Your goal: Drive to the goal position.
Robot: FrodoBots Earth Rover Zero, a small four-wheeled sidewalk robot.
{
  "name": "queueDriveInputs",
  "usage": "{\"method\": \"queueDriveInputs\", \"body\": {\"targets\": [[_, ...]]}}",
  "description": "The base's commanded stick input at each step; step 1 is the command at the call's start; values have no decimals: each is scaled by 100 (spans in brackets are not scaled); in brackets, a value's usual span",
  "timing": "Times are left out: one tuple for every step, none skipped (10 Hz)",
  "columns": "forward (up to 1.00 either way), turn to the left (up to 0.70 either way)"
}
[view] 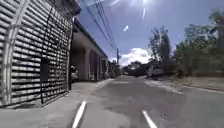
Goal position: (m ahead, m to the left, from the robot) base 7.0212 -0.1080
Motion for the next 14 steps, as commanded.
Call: {"method": "queueDriveInputs", "body": {"targets": [[100, -21], [100, -27], [100, -27], [100, -28], [100, -33], [100, -38], [100, -14], [100, 2], [100, 0], [100, 3], [100, 8], [100, 6], [100, 11], [100, 18]]}}
